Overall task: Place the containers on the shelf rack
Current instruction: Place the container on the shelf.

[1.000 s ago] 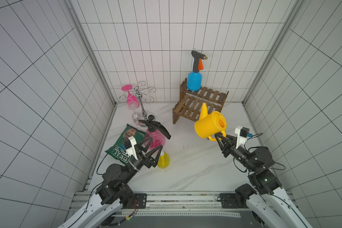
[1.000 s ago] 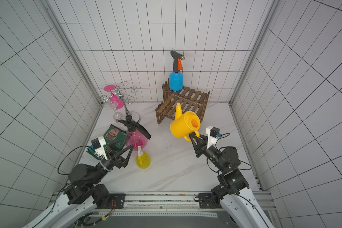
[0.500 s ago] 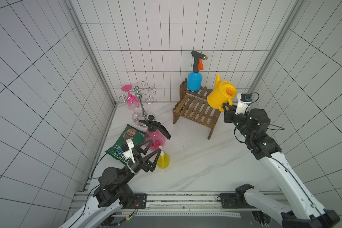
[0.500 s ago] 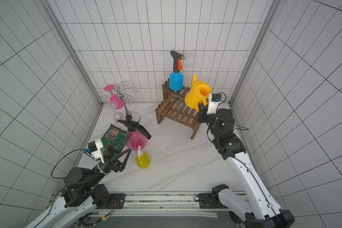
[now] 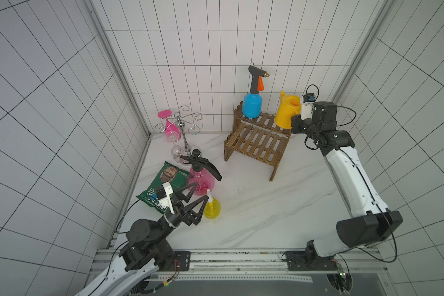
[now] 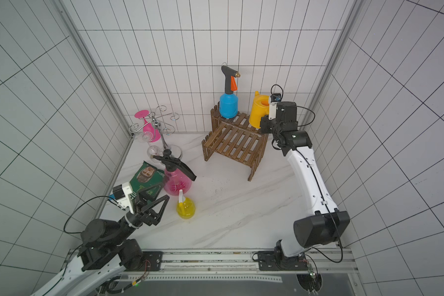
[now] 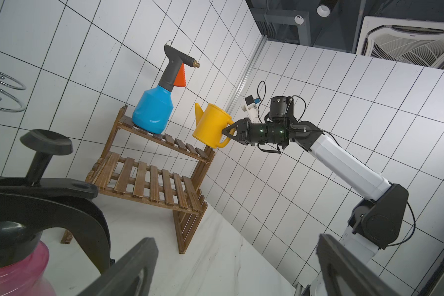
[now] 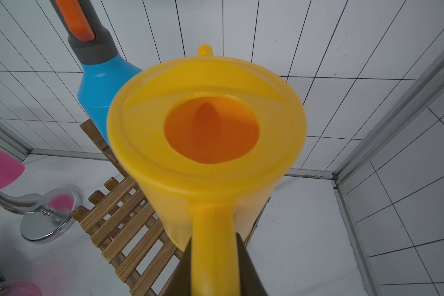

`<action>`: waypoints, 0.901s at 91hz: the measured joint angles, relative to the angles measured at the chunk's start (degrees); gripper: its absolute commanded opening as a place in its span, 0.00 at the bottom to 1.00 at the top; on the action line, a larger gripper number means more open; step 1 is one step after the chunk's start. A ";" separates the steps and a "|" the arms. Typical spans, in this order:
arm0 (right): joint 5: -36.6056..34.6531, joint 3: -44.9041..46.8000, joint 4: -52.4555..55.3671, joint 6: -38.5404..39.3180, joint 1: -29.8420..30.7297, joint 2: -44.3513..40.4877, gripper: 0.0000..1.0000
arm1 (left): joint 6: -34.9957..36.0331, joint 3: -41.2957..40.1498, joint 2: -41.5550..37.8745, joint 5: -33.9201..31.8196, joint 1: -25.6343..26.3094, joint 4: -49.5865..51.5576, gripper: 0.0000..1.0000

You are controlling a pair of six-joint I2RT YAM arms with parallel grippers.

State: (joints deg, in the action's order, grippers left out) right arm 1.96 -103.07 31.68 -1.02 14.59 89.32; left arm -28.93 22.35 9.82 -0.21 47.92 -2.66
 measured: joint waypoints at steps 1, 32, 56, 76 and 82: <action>0.00 -0.52 0.26 0.24 0.00 0.31 0.00 | 0.02 0.00 0.00 0.00 0.00 0.00 0.99; 1.38 -8.72 4.13 4.35 -1.09 7.48 0.01 | 0.13 0.00 0.13 -0.15 0.00 0.17 0.99; 1.99 -11.58 5.27 5.31 -2.40 12.26 0.09 | 0.48 0.00 0.37 -0.26 0.00 0.33 0.98; 2.80 -11.69 5.49 5.31 -2.67 12.31 0.20 | 0.50 0.00 0.48 -0.33 0.00 0.33 0.98; 3.39 -11.63 5.44 5.33 -2.67 12.31 0.22 | 0.50 0.00 0.48 -0.39 0.00 0.33 0.98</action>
State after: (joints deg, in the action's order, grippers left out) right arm 5.34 -114.69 37.12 4.32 11.92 101.62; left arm -28.42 22.35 10.31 -0.60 47.92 -2.33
